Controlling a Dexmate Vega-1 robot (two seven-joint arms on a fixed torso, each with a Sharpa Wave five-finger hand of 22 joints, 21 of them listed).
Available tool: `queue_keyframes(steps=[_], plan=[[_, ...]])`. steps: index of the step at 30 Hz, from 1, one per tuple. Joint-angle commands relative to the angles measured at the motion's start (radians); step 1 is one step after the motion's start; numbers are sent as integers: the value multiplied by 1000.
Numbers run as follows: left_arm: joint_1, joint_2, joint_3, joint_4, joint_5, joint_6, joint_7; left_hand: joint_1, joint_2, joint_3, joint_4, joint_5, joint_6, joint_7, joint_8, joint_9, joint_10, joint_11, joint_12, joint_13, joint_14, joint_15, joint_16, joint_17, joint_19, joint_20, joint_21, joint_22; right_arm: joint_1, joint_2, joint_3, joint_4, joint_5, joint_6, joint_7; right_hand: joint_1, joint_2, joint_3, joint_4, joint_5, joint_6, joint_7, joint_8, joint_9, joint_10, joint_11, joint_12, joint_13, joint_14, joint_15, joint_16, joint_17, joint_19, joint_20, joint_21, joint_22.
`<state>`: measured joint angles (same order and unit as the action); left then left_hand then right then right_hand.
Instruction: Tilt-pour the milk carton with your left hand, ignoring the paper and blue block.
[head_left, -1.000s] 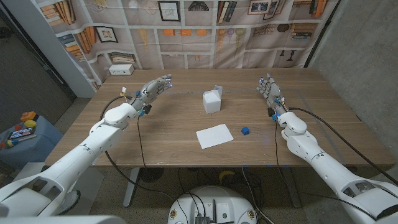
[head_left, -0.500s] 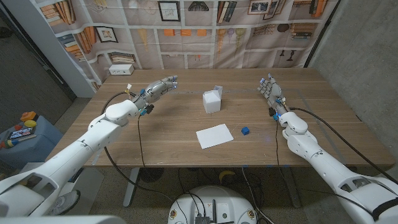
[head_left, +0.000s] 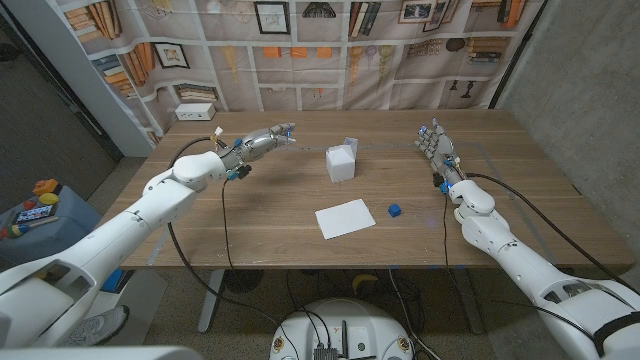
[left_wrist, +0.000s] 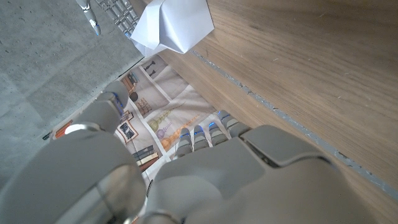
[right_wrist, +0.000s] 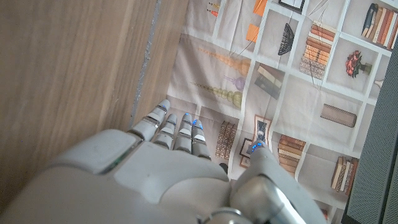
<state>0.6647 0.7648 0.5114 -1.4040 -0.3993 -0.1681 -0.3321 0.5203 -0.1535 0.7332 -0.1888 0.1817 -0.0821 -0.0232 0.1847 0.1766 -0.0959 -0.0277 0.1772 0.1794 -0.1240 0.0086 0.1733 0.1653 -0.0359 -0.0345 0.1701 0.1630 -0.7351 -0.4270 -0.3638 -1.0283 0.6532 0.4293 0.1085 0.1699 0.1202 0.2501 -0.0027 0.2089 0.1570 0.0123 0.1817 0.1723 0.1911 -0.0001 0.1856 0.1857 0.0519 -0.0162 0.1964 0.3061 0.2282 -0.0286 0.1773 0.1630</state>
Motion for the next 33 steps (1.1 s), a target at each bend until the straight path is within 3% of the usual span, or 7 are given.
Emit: queue_keyframes(steps=[1, 8, 22, 33], plan=[[-79, 16, 56, 13, 77, 28, -78, 28, -4, -11, 3, 5, -53, 15, -3, 2, -50, 18, -3, 4, -41, 7, -5, 6, -37, -43, 1, 2, 19, 17, 1, 44, -3, 24, 3, -2, -6, 5, -3, 1, 0, -5, 3, 3, 4, -3, 5, 2, 3, 9, 6, 2, 1, 6, 4, 3], [-74, 27, 68, -25, 117, 50, -60, 51, -8, -25, 5, 6, -111, 34, -2, 1, -105, 43, -1, 4, -91, 21, -5, 6, -90, -41, 0, 2, 36, 28, -1, 76, -1, 31, 15, -3, -5, 5, -4, 1, 0, -5, 3, 3, 4, -3, 5, 2, 1, 10, 6, 1, -1, 6, 4, 3], [-69, 22, 98, -82, 194, 88, -16, 68, -8, -45, 9, 4, -194, 46, -4, 2, -183, 60, -3, 4, -161, 32, -5, 7, -171, -43, -1, 3, 83, 52, -3, 163, 4, 59, 58, -5, -4, 6, -8, 0, -1, -5, 3, 3, 3, -3, 5, 2, -1, 11, 8, -3, -3, 8, 5, 3], [-50, -11, 107, -80, 227, 80, 49, 70, -9, -57, 10, 4, -227, 51, -1, 2, -221, 62, -3, 4, -193, 37, -5, 7, -204, -42, -1, 3, 61, 40, 3, 142, 9, 56, 53, -6, -3, 8, -10, 0, -2, -5, 3, 3, 2, -4, 5, 2, -1, 13, 9, -6, -2, 8, 7, 3]])
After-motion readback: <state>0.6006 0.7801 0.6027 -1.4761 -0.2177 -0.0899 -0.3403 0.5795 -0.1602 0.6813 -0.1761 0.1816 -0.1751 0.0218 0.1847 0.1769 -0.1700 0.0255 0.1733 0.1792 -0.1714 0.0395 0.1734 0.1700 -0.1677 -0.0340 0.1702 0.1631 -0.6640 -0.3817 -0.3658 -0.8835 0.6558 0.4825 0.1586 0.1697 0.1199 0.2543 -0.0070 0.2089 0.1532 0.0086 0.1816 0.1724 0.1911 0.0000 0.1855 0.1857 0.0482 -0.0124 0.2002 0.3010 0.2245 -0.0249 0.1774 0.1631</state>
